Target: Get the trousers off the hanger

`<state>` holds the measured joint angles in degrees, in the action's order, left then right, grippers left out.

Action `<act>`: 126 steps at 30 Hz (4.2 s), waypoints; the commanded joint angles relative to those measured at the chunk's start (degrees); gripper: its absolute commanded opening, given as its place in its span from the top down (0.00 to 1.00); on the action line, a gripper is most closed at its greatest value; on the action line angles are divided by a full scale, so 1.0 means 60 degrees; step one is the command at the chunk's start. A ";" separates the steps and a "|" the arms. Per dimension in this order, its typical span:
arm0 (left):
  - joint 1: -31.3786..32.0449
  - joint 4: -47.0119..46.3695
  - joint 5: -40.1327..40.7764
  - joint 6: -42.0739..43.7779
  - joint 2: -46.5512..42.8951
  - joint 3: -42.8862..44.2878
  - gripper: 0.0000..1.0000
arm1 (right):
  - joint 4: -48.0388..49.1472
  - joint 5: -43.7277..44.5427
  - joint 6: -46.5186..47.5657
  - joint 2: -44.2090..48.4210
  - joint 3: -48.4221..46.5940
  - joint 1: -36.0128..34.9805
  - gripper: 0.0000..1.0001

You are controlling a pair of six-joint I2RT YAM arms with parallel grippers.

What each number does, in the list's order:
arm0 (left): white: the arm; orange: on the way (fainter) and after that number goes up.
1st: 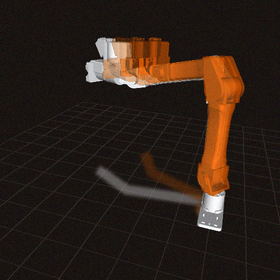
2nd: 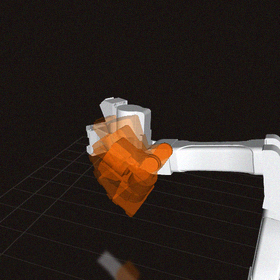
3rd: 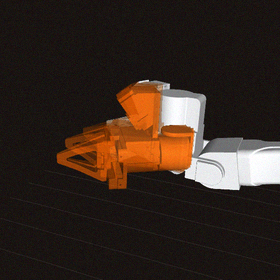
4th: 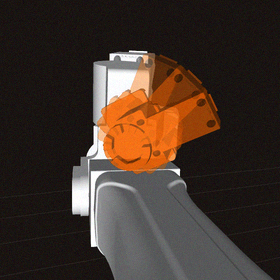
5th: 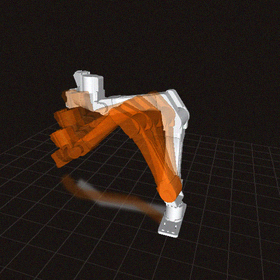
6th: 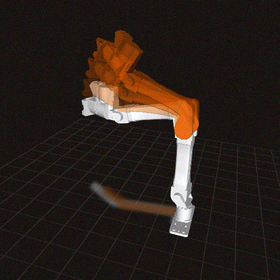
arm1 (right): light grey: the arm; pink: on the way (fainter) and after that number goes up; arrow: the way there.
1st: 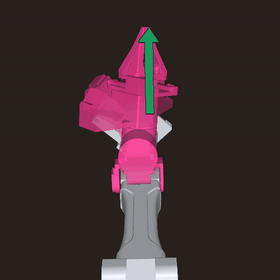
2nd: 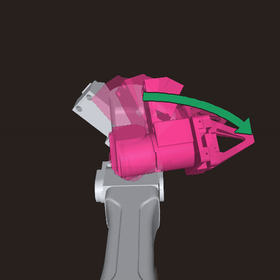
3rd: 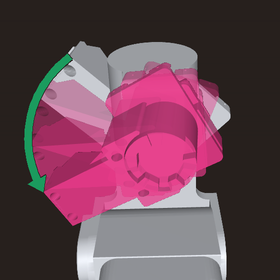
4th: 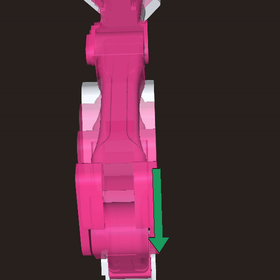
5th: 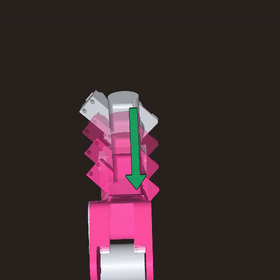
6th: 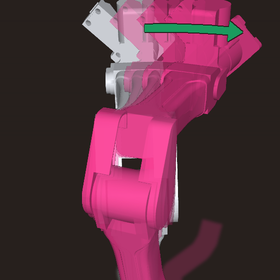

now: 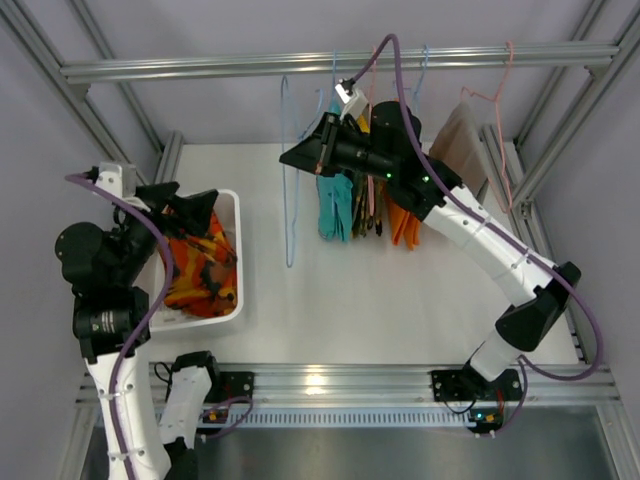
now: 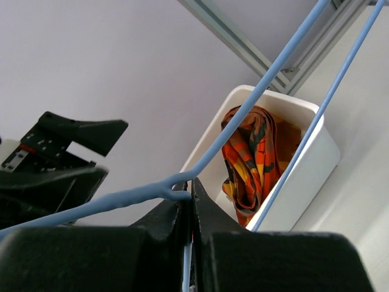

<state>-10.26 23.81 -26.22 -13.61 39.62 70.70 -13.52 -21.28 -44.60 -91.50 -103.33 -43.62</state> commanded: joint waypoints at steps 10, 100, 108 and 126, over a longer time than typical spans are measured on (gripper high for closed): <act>0.0916 0.0803 -0.5037 -0.0359 0.2549 0.1733 0.14 | -0.0501 0.1422 0.0240 -0.0804 -0.1279 -0.0890 1.00; 0.3029 -0.1743 -0.3014 -0.4940 0.6260 0.2734 0.44 | 0.0188 -0.0819 0.2218 0.3502 0.3012 0.1893 0.01; 0.2999 -0.1286 -0.2294 -0.3402 0.4502 0.2983 0.21 | -0.0149 -0.0468 0.2775 0.4146 0.2749 0.2039 0.00; 0.6192 -0.0628 -0.0321 -0.1526 0.6931 0.4580 0.34 | -0.0076 -0.0804 0.2365 0.4938 0.3422 0.3329 0.01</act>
<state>24.58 21.10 -33.76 -26.11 79.99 95.92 -15.66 -25.34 -30.06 -62.98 -83.20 -24.51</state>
